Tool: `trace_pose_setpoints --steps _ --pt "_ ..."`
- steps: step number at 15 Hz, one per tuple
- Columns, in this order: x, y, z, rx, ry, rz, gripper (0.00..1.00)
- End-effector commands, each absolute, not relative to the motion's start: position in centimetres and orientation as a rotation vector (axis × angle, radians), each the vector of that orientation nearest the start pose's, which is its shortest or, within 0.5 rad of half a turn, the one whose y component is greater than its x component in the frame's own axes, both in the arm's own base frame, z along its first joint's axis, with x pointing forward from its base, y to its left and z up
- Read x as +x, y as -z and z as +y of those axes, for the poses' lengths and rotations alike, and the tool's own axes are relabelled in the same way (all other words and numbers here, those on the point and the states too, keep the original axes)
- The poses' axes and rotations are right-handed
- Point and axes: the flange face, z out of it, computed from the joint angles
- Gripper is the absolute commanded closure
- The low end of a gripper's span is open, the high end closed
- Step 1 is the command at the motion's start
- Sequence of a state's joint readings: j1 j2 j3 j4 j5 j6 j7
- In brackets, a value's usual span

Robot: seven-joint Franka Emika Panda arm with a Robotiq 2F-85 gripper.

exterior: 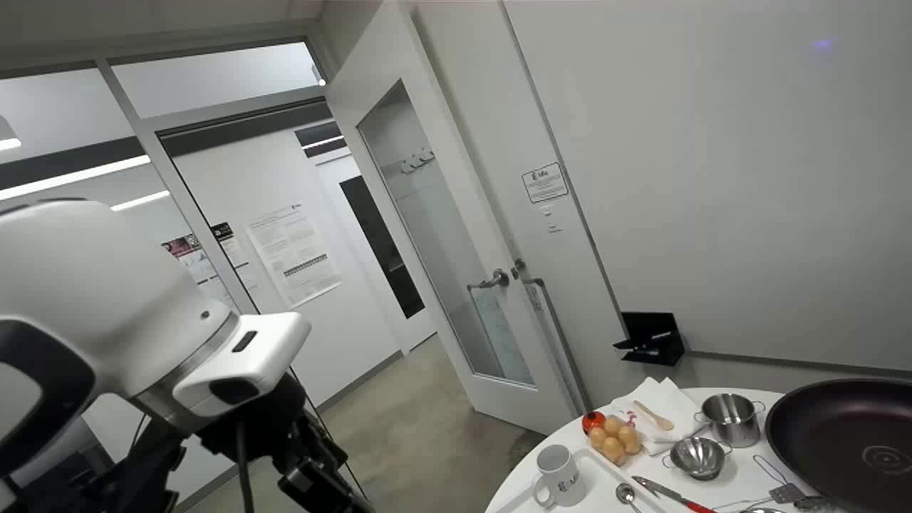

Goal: Pour a portion of the contents inside the clear jar into the red bowl

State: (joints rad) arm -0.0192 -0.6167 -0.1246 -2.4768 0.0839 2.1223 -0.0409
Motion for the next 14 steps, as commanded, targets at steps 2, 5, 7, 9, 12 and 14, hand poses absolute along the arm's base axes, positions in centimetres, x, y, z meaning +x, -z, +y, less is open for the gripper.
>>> trace_pose_setpoints --steps 2,5,7,9,12,14 --pt "38.6 -52.7 -5.7 -2.982 0.406 0.185 0.0" --pt "38.6 -52.7 -5.7 -2.982 0.406 0.185 0.0" --pt "38.6 -52.7 -5.7 -2.982 0.406 0.185 0.0" --pt "38.6 -52.7 -5.7 -2.982 0.406 0.185 0.0" --pt "39.8 -52.5 -6.3 -3.008 0.42 0.392 0.0" --pt "40.8 -52.3 -6.6 -3.019 0.428 0.501 0.0"
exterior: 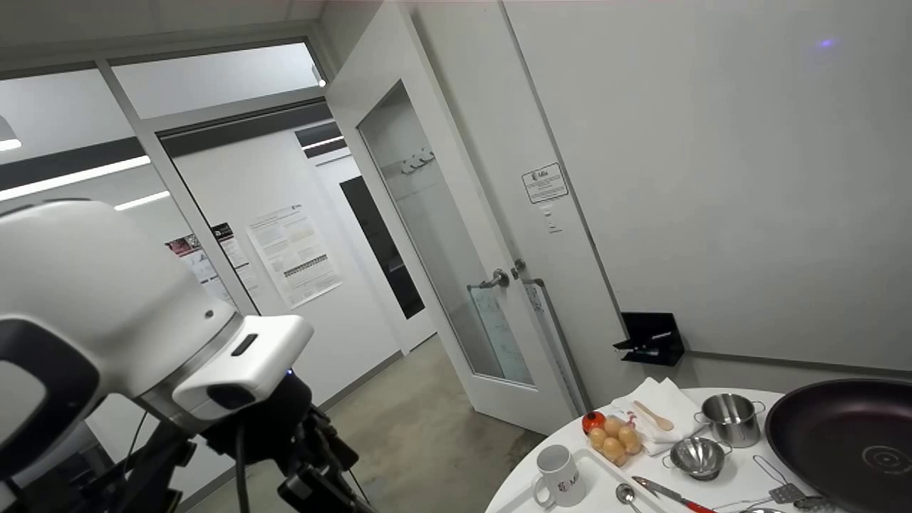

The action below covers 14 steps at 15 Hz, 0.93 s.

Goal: Pour a portion of the contents inside the clear jar into the red bowl

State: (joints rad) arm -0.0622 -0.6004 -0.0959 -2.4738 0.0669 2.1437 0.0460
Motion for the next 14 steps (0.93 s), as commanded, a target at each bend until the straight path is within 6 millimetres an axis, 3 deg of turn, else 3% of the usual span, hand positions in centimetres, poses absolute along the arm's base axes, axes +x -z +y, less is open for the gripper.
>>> trace_pose_setpoints --steps 1,8,11,14 --pt "41.3 -52.1 -6.5 -3.034 0.418 0.534 0.0" --pt "44.7 -51.2 -4.9 -3.025 0.324 0.449 0.0" --pt "46.8 -50.1 -5.3 -2.946 0.271 0.581 0.0" --pt "49.8 -46.8 -6.4 -2.92 0.158 0.812 0.0"
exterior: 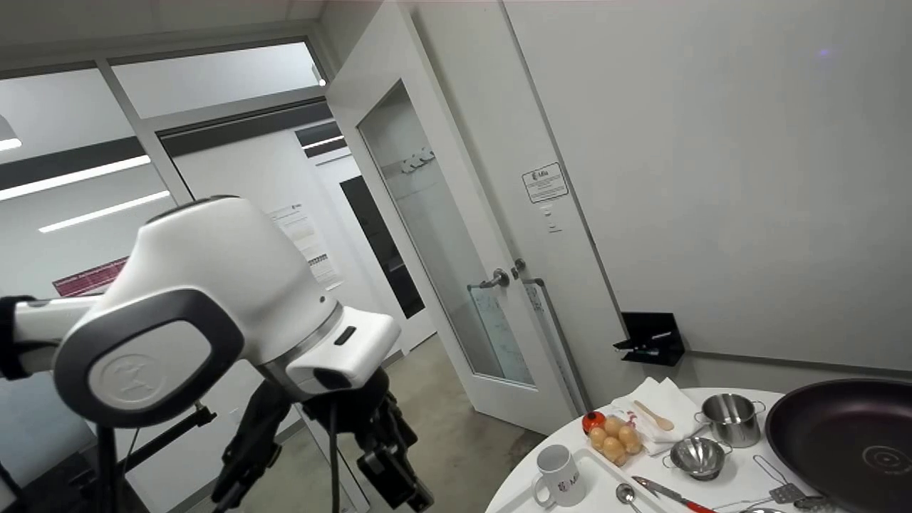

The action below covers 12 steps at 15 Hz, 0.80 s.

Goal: Pour a portion of the contents inside the clear jar into the red bowl

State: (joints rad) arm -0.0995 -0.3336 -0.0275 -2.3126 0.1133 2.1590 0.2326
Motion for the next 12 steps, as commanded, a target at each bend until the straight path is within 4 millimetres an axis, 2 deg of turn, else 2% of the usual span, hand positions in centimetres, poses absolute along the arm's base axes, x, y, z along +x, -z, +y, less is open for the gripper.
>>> trace_pose_setpoints --steps 1,2,5,7,8,9,10,12 --pt "50.7 -45.5 -6.6 -2.924 0.116 0.875 0.0" --pt "51.9 -43.6 -6.7 -2.934 0.061 0.931 0.0" --pt "54.3 -39.8 -6.1 -2.956 -0.049 1.117 0.0" --pt "56.5 -36.0 -5.6 -2.987 -0.188 1.187 0.0" --pt "57.1 -35.1 -5.0 -2.979 -0.298 1.128 0.0" --pt "54.4 -36.6 -5.7 -2.975 -0.166 1.113 0.0" --pt "55.2 -35.3 -5.3 -2.985 -0.228 1.107 0.0" --pt "56.4 -34.1 -4.9 -2.993 -0.275 1.101 0.0"
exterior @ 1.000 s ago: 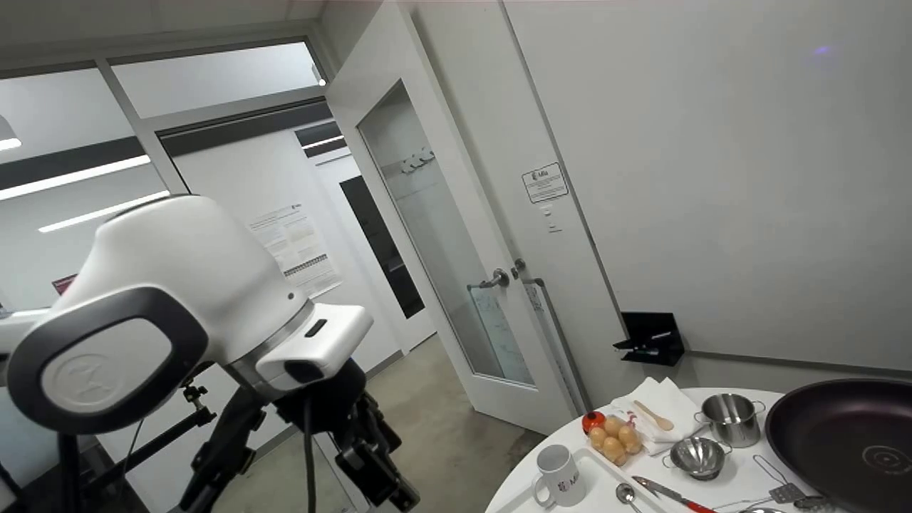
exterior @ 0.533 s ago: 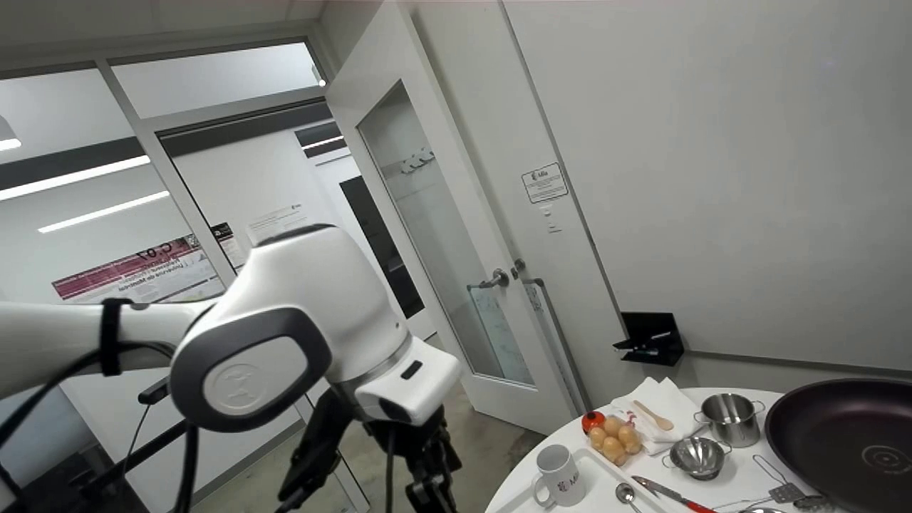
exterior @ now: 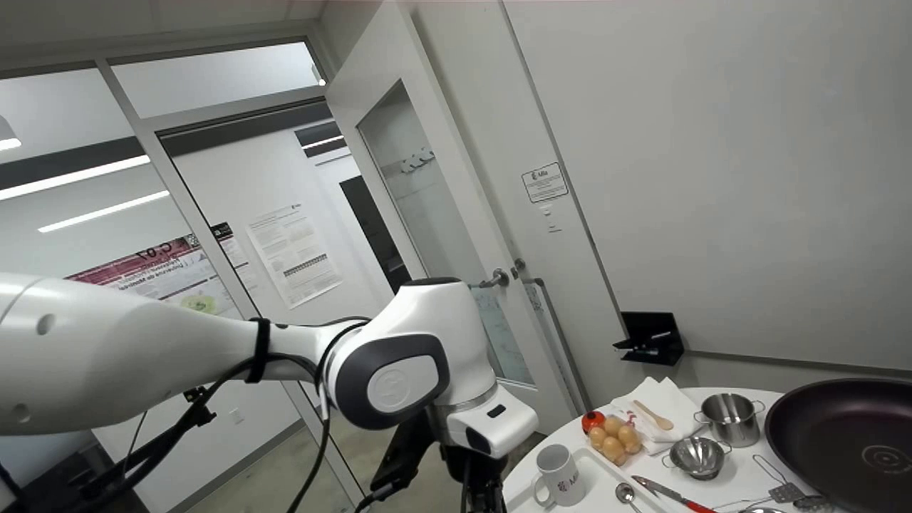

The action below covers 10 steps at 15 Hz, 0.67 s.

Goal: Pour a portion of the contents inside the clear jar into the red bowl

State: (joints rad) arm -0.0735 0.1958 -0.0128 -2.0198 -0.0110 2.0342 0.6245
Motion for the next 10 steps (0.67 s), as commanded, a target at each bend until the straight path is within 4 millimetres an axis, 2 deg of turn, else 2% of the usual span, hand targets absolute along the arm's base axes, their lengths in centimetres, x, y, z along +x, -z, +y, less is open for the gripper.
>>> trace_pose_setpoints --steps 1,2,3,5,7,10 --pt "56.7 -34.1 -5.0 -2.994 -0.28 1.101 0.0" --pt "56.2 -35.1 -4.8 -3.026 -0.351 1.124 0.0" --pt "56.1 -35.3 -5.0 -3.031 -0.345 1.271 0.0" --pt "56.3 -35.1 -5.2 -2.986 -0.355 1.449 0.0" --pt "57.1 -34.2 -5.5 -2.906 -0.383 1.614 0.0" --pt "58.1 -31.0 -6.9 -2.774 -0.456 1.829 0.0"
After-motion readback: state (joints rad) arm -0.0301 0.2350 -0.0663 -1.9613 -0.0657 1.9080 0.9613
